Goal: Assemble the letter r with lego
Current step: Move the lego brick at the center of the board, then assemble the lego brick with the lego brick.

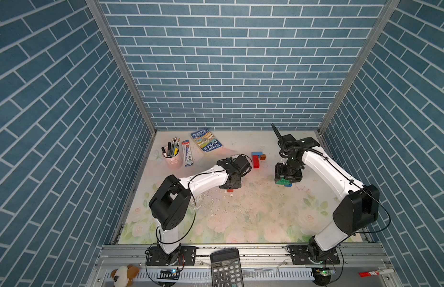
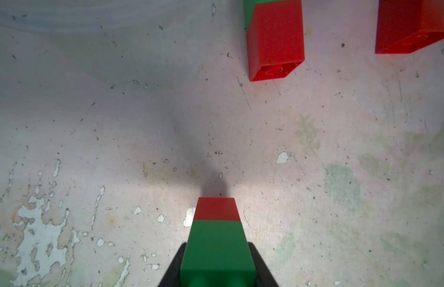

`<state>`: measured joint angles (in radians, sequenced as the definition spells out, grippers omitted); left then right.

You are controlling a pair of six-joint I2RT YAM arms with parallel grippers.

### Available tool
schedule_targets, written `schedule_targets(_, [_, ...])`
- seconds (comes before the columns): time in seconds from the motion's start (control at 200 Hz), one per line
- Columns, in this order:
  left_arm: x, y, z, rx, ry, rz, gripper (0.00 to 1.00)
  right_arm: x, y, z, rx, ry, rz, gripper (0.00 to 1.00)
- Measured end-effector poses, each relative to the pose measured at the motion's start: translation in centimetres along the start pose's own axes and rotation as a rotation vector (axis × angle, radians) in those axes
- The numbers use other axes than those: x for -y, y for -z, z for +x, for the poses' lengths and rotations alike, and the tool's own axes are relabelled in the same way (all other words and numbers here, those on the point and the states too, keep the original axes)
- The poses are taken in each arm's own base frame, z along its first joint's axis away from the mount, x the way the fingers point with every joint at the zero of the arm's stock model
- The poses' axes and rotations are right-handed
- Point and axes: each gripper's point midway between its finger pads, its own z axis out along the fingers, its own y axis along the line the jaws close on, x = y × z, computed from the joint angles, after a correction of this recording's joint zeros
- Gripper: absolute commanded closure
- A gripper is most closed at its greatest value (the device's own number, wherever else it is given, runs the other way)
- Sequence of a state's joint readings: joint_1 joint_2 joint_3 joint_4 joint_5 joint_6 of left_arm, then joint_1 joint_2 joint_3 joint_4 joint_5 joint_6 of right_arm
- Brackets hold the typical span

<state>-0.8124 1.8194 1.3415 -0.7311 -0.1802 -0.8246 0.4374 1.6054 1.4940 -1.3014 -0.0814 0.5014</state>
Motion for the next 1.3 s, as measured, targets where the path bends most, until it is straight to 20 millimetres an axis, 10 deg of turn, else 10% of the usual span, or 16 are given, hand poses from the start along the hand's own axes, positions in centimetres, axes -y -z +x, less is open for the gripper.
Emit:
schedule_targets(0.46, [0.9, -0.1, 1.1, 0.034, 0.018, -0.008, 0.58, 1.4, 0.7, 2.5, 0.011, 0.005, -0.002, 0.87])
schedule_targets(0.895, [1.0, 0.5, 0.4, 0.061, -0.008, -0.008, 0.29, 1.7, 1.0, 2.8, 0.011, 0.002, 0.002, 0.87])
schedule_targets(1.13, [-0.6, 5.5, -2.3, 0.160, 0.020, 0.039, 0.07, 0.4, 1.0, 0.8, 0.008, 0.005, -0.011, 0.88])
schedule_targets(1.3, [-6.6, 9.9, -4.9, 0.268, 0.125, 0.060, 0.00, -1.9, 0.3, -0.8, -0.007, 0.039, -0.020, 0.88])
